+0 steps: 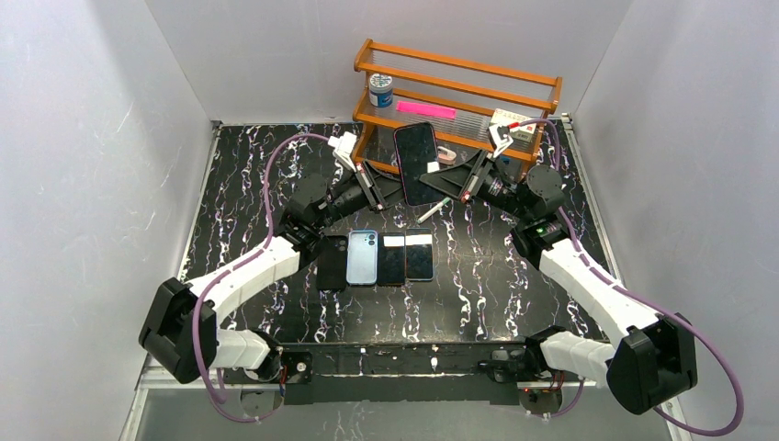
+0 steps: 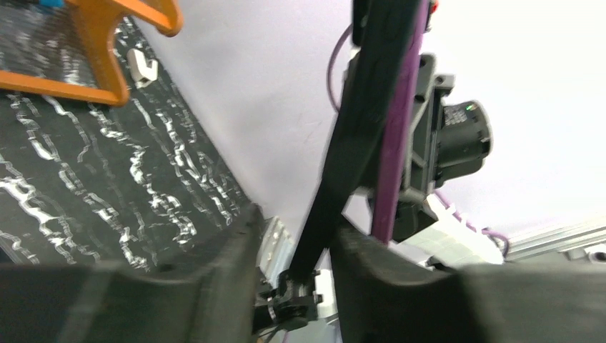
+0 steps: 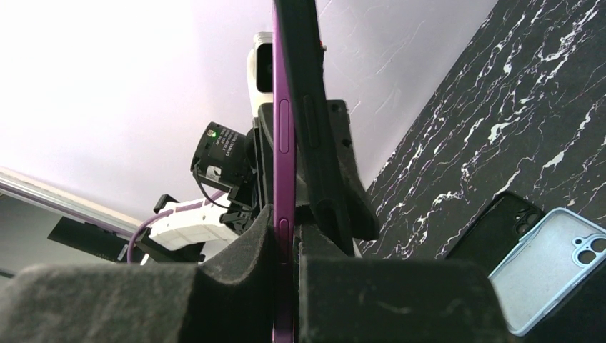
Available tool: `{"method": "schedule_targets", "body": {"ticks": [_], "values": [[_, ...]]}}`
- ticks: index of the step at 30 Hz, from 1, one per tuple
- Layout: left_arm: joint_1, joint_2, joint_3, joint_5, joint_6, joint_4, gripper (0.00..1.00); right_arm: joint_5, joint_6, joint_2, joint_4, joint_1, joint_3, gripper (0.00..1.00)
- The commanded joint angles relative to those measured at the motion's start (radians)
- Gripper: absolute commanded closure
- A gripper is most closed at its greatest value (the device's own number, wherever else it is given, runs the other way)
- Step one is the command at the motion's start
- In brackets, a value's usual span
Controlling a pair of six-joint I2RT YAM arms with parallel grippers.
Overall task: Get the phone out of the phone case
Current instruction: Remove the phone case from the phone, then place the phone case at the center of the board, then place the phone at the center of the board.
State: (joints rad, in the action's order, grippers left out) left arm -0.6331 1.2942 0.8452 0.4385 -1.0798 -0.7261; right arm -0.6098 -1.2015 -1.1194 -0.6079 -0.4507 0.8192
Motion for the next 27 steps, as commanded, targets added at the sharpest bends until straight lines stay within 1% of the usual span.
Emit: {"method": "schedule_targets", "body": {"ticks": [1, 2, 6, 9, 13, 14, 15, 17, 21, 23, 27], "values": [[0.001, 0.001, 0.044, -0.012, 0.029, -0.054, 0.97, -0.064, -0.009, 0.029, -0.098, -0.005, 0.007, 0.99], [0.004, -0.001, 0.041, -0.018, 0.041, -0.038, 1.0, -0.069, 0.001, 0.032, -0.084, -0.004, 0.006, 0.99], [0.041, -0.044, 0.011, -0.066, 0.111, 0.1, 1.0, -0.056, 0.081, 0.065, 0.029, -0.004, -0.007, 0.99], [0.101, -0.09, 0.002, -0.104, 0.174, 0.27, 1.0, -0.056, 0.139, 0.086, 0.104, -0.002, -0.022, 0.99], [0.21, -0.144, -0.008, -0.104, 0.238, 0.472, 1.0, -0.058, 0.22, 0.113, 0.199, -0.001, -0.048, 0.99], [0.236, -0.16, -0.004, -0.103, 0.263, 0.538, 1.0, -0.054, 0.247, 0.118, 0.233, 0.0, -0.05, 0.99], [0.263, -0.17, 0.005, -0.109, 0.295, 0.64, 1.0, -0.046, 0.274, 0.124, 0.269, 0.001, -0.052, 0.99], [0.298, -0.178, 0.033, -0.124, 0.372, 0.817, 1.0, -0.006, 0.341, 0.142, 0.364, 0.003, -0.058, 0.99], [0.343, -0.156, 0.104, -0.196, 0.531, 1.132, 1.0, 0.128, 0.459, 0.181, 0.526, 0.016, -0.094, 0.99], [0.366, -0.13, 0.131, -0.214, 0.583, 1.246, 1.0, 0.194, 0.5, 0.193, 0.586, 0.025, -0.112, 0.99], [0.392, -0.06, 0.186, -0.259, 0.662, 1.423, 1.0, 0.286, 0.551, 0.202, 0.634, 0.042, -0.171, 0.99]]}}
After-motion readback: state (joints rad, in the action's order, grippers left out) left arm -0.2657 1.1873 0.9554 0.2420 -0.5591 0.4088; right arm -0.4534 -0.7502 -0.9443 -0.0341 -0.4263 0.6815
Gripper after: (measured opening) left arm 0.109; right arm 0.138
